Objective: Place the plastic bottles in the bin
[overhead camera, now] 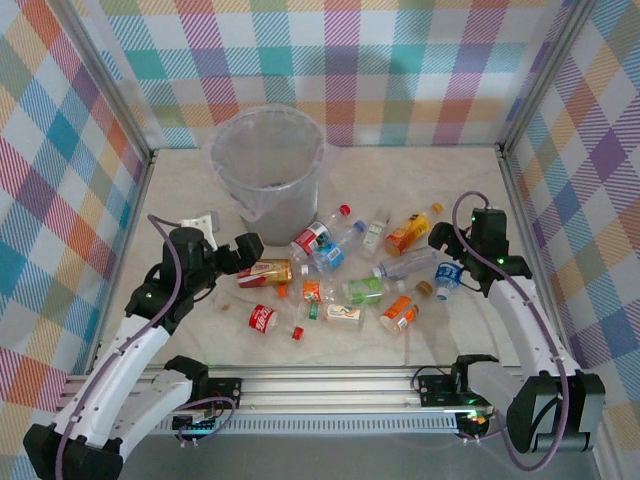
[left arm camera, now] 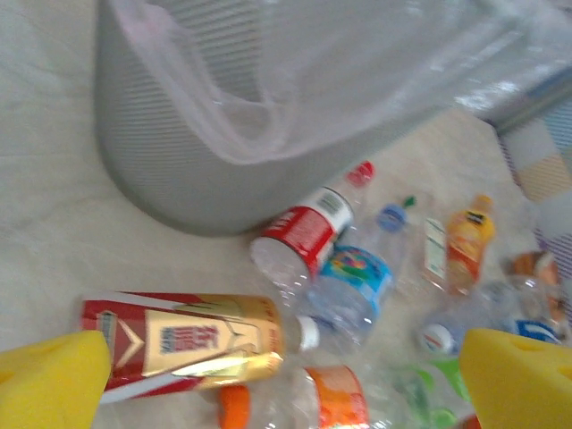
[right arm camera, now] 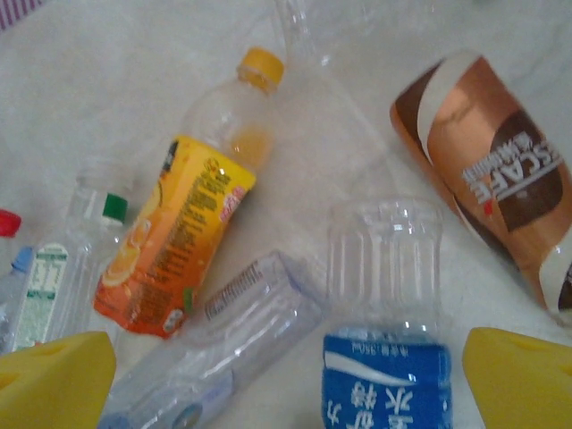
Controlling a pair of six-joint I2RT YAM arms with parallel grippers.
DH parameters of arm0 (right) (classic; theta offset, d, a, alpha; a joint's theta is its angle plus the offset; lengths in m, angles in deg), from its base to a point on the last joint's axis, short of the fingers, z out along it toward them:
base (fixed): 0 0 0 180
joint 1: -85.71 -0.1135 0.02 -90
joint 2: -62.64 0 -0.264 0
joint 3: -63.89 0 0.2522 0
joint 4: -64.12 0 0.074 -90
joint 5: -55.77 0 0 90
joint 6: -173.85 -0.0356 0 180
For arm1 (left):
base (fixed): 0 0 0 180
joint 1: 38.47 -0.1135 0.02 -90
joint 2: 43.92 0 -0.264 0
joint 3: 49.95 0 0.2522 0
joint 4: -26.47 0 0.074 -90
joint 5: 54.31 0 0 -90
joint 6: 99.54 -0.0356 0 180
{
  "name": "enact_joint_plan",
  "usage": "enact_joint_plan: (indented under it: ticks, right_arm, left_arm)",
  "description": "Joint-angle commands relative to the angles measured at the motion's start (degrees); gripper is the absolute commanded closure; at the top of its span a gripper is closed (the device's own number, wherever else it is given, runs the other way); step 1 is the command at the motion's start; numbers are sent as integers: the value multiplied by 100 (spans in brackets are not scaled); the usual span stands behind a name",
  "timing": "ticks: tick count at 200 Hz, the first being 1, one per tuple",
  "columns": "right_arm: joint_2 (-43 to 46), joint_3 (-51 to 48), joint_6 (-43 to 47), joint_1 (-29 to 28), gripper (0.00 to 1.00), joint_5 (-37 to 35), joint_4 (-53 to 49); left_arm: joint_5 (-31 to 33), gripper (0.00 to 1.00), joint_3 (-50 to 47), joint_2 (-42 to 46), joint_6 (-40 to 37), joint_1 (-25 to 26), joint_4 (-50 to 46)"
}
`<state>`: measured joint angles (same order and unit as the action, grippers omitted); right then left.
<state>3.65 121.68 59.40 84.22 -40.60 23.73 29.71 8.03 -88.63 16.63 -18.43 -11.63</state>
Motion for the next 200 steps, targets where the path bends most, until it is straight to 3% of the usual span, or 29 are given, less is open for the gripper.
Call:
enact_joint_plan:
  ticks: [1, 19, 52, 88, 138, 200]
  right_arm:
    - [100, 259, -8, 1, 0, 119, -711]
    - [97, 310, -73, 5, 2, 191, -952]
    - [-9, 430, -157, 0, 17, 16, -1346]
    - [-317, 479, -247, 4, 27, -119, -1541]
    - [-758, 442, -315, 5, 30, -295, -1592]
    - [-1336, 297, -245, 0, 26, -162, -1315]
  left_arm:
    - [-866, 0, 454, 20, -61, 105, -539]
    - [-1378, 0, 798, -3, -369, 157, -755]
    - [-2668, 0, 1136, -149, -1005, 220, -750]
    - [-3412, 0, 1034, -241, -1253, 314, -390]
    - [-3507, 0, 1012, -206, -1382, 344, -338]
    - [-3438, 0, 896, 42, -1321, 343, -259]
